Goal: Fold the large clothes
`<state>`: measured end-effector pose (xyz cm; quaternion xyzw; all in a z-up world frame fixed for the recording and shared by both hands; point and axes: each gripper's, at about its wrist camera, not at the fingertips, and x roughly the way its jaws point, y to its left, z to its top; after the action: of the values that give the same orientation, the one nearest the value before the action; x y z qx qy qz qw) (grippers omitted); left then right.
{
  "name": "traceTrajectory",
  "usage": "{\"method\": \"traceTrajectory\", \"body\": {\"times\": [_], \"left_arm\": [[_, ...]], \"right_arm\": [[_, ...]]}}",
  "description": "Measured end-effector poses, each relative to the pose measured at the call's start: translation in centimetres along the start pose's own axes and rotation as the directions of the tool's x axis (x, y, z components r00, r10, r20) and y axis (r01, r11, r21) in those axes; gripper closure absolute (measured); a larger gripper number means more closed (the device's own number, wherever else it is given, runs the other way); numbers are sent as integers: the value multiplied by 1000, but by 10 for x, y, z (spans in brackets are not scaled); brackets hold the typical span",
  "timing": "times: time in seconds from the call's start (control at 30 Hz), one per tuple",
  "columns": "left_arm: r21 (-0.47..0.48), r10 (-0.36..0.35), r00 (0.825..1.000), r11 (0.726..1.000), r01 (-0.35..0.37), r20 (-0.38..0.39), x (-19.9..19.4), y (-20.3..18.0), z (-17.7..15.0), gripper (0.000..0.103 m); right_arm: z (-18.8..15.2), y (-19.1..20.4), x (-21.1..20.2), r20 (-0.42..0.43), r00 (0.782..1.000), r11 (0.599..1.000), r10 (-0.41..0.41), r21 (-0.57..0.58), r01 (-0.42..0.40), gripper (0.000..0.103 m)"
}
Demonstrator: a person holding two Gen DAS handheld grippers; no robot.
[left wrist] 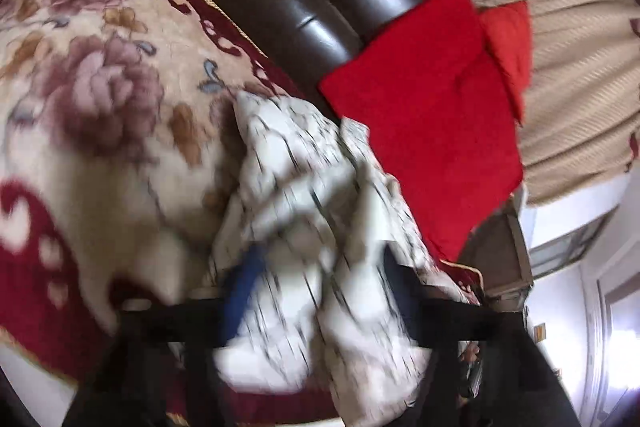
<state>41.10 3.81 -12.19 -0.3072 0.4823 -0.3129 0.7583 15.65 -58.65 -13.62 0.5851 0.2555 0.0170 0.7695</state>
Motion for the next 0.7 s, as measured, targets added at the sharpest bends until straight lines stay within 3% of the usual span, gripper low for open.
{"method": "traceTrajectory", "body": {"times": [0.17, 0.4, 0.5, 0.53, 0.6, 0.67, 0.7], "left_arm": [[50, -45, 997, 998, 48, -57, -21, -23, -43, 26], [47, -4, 979, 999, 14, -204, 14, -44, -77, 24], [71, -1, 981, 997, 15, -195, 22, -56, -78, 27], [86, 2, 983, 996, 14, -181, 20, -61, -78, 31], [126, 7, 982, 992, 17, -190, 22, -73, -73, 72], [183, 21, 982, 983, 14, -187, 26, -82, -67, 85], [220, 31, 984, 975, 9, -173, 26, -90, -59, 85]], "right_arm": [[-20, 29, -17, -52, 999, 995, -1, -103, -5, 17], [-82, 45, -38, -146, 988, 983, -52, -181, 25, 17], [-100, 50, -32, -190, 979, 976, -70, -214, 29, 17], [-105, 52, -27, -196, 977, 972, -84, -232, 37, 17], [-108, 55, -10, -218, 972, 969, -90, -246, 34, 20], [-108, 58, 8, -261, 961, 967, -92, -254, 23, 34], [-105, 61, 21, -281, 953, 960, -117, -276, 37, 54]]}}
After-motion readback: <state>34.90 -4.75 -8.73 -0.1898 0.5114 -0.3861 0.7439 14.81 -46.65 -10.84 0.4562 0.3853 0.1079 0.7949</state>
